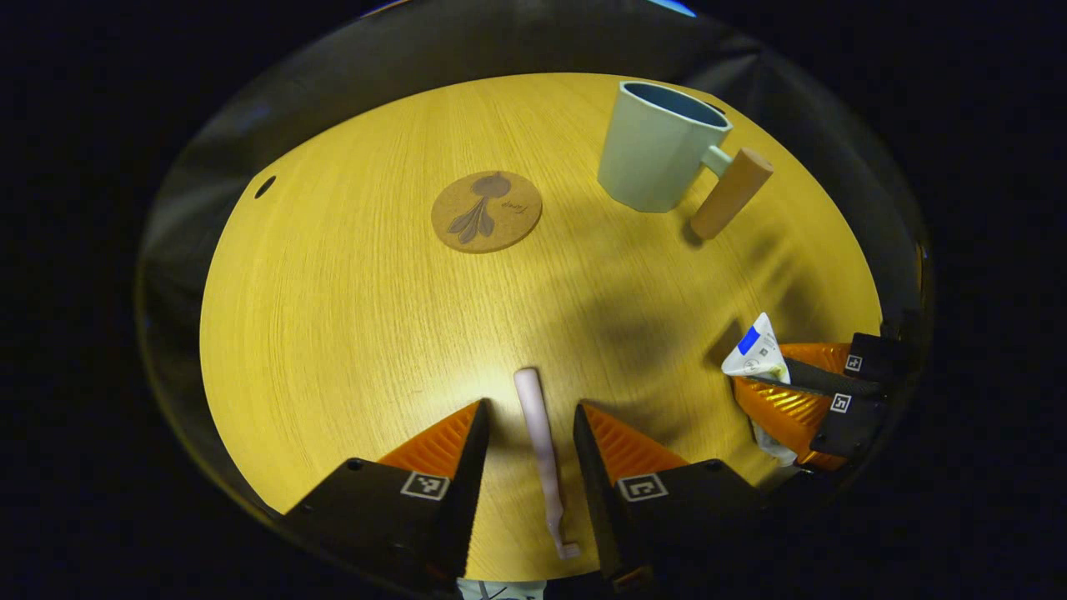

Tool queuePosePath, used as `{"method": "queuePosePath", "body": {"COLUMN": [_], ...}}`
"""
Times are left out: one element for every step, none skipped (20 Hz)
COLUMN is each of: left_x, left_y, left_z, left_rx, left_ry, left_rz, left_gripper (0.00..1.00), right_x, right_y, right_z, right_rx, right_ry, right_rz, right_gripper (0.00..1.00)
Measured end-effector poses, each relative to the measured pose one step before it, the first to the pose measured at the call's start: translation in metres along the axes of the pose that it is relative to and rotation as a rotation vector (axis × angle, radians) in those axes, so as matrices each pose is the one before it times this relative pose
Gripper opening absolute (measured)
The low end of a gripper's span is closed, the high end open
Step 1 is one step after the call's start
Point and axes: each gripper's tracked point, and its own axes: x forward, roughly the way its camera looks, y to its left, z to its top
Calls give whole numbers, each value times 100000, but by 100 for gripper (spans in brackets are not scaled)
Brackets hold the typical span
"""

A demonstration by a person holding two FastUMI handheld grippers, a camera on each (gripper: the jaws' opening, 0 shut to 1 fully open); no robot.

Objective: Put the toothbrush and toothpaste on the desktop into the cup, then pick up the cup and place it on the coaster on the desktop.

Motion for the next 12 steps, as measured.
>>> {"method": "queuePosePath", "body": {"left_x": [-52,143,-76,15,173,-171,2,-23,37,-85,72,-97], "left_y": [77,78,58,31,-99,45,-54,-76,-22,-9,-15,35], "left_z": [267,-7,114,55,36,-16,98,4,28,-72,114,-2], "left_rx": [-1019,-970,-195,528,742,1098,98,-297,-216,291,131,-862], "left_ry": [-1243,-289,-549,-503,-38,-85,-598,-412,-791,-273,-526,-448], "left_rz": [-29,-306,-531,-857,-849,-804,-585,-448,-456,-598,-725,-468], "left_gripper": [52,35,27,17,11,7,7,5,2,0,0,0], "right_x": [-27,61,-7,-28,-6,41,-26,37,8,-30,-5,-27], "right_y": [-14,21,-2,12,37,-1,-35,60,49,-5,2,-24], "right_z": [79,-84,59,-30,-14,58,58,31,-41,2,-18,63], "right_rx": [-68,-80,-154,-223,-427,-572,-742,-1008,-634,-118,-252,-139], "right_ry": [39,14,-24,18,-75,-143,-168,-132,-34,35,-2,87], "right_rz": [52,45,18,-46,-67,-130,-217,-69,-105,-50,142,184], "right_gripper": [18,17,17,17,17,18,17,18,17,18,18,18]}}
